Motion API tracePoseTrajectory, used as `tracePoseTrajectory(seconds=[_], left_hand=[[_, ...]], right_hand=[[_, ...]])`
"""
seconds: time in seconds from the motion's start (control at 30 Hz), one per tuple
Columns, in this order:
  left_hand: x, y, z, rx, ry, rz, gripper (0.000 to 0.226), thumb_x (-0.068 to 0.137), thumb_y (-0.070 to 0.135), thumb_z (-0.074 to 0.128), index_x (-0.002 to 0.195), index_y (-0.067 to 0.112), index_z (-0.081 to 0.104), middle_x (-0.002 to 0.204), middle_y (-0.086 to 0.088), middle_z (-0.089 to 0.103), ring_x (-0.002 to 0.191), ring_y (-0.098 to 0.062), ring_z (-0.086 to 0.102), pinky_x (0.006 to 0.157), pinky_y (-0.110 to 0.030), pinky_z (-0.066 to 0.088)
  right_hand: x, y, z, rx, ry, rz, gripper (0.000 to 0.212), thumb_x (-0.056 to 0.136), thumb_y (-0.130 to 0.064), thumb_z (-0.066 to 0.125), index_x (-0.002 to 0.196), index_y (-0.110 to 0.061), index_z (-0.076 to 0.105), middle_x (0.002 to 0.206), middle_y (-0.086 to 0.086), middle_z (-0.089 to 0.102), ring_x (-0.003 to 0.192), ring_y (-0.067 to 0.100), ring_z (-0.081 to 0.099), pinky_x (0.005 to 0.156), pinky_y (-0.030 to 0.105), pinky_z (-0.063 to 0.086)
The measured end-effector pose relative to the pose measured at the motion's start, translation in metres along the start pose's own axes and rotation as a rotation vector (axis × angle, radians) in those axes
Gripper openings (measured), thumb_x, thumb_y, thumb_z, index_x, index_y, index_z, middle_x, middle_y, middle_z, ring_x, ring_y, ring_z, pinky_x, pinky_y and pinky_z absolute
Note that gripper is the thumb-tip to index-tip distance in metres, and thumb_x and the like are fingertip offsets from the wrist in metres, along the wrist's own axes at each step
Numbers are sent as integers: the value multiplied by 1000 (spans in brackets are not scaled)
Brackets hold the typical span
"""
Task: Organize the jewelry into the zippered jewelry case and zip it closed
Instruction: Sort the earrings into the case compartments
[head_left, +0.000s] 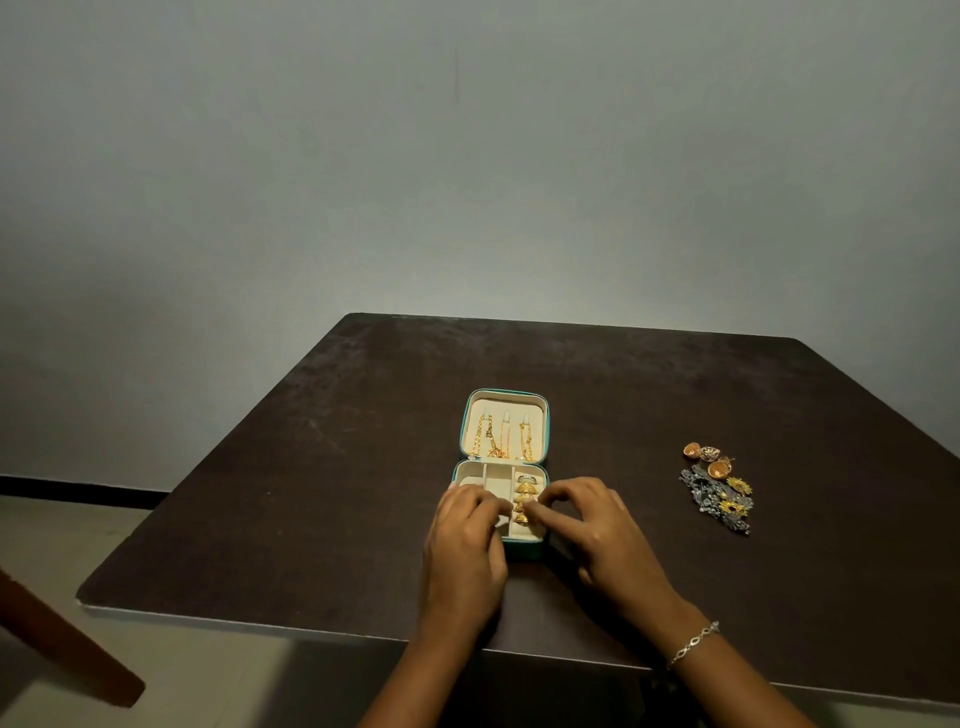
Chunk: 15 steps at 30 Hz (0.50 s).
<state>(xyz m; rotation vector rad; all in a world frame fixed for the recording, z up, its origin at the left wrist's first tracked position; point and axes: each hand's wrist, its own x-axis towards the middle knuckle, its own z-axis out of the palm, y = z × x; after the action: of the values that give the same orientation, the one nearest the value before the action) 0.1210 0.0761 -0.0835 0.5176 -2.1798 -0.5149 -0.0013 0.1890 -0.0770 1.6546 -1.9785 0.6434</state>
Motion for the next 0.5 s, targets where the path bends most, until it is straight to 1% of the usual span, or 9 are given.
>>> tracePoseTrajectory(seconds=[0.07,0.13,0.23,0.33,0.4,0.5], left_hand=[[-1,-1,1,-15,-3,-8,26,67,-6,56,84,11,66,87,-2,63,88,-13,56,89,-13,35],[-1,0,1,-20,-4,-27,25,67,1,52,84,12,67,87,-1,62,88,-9,53,83,-14,39],[0,1,0,-20,-4,-30,24,66,3,51,82,13,67,85,0,63,86,-9,54,69,-17,42],[1,1,-1,-6,-15,-18,23,65,0,53,80,12,66,84,-1,62,83,-16,60,67,-18,42],[1,1,0,0,-27,-17,25,65,-6,59,81,12,65,85,-2,62,83,-18,60,67,-19,42],[1,1,0,1,-37,-20,29,63,-9,63,82,13,65,86,-1,62,83,-18,60,66,-14,39]], right_hand=[[-2,-3,0,-59,-49,-10,52,65,-22,81,113,-23,61,103,4,62,97,15,49,67,25,40],[-3,-5,0,-113,-66,-24,55,64,-24,82,114,-24,59,105,3,62,97,16,53,68,25,40],[-1,-6,0,-115,-34,-7,55,64,-19,81,115,-20,61,106,4,62,99,17,52,68,27,44],[1,-7,2,-142,-48,44,60,59,-18,83,115,-19,61,108,5,61,100,19,55,68,29,47],[2,-8,3,-172,-77,52,62,57,-20,85,114,-21,61,108,5,62,98,21,59,68,29,48],[2,-10,2,-186,-91,54,62,55,-21,87,112,-22,62,106,5,63,96,21,61,66,29,49]])
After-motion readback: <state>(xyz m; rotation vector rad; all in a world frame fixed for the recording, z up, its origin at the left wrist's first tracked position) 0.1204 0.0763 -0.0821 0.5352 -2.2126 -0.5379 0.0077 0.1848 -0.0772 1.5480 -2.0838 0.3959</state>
